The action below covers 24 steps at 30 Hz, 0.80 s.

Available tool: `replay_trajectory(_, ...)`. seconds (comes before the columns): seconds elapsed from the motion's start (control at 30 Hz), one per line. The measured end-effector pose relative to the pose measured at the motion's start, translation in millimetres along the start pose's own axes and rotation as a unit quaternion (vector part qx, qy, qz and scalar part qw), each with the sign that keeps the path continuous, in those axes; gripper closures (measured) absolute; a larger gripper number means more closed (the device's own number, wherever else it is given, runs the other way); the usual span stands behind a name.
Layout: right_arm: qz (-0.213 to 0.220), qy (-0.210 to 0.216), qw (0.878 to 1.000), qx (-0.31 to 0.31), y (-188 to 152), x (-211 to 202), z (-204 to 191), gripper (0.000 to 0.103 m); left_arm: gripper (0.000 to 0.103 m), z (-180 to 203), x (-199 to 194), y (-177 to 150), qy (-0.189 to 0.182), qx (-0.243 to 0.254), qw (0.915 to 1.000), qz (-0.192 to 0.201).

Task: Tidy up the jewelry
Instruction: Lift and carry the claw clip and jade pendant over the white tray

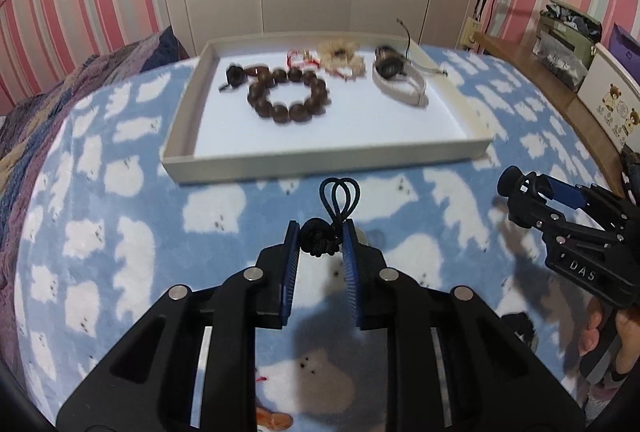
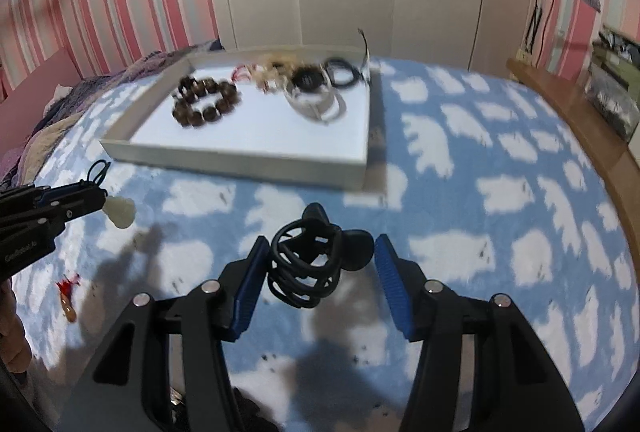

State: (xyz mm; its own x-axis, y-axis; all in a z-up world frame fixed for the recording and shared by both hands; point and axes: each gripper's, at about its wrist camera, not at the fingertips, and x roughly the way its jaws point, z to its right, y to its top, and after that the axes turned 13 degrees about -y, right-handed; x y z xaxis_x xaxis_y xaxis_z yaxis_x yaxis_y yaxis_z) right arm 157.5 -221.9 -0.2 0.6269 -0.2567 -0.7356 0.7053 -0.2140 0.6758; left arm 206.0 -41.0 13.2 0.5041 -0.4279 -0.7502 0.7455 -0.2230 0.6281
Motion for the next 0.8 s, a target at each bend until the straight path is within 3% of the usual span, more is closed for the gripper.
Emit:
replay_trajectory(0.27,0.034,0.016,0.999,-0.015,57.9,2.0,-18.6,0.048,0.083,-37.1,-5.9,49.2,0.016,-0.028,0.9993,0.018)
replay_trajectory(0.5,0.018,0.027,0.999,-0.027,97.8,44.8,-48.4,0.048,0.083,-85.8,31.3,90.9,0.02,-0.051,0.9985,-0.002)
replay_trajectory(0.67,-0.005,0.032,0.999,-0.036,113.4,80.1,-71.7,0.048,0.083,-94.5,57.9,115.3,0.0,-0.064,0.9979,-0.005)
replay_trajectory(0.8,-0.02,0.037,0.999,-0.031,119.5,98.6,-78.8,0.048,0.083,-97.3,81.5,125.0,0.01,-0.069,0.9974,-0.016)
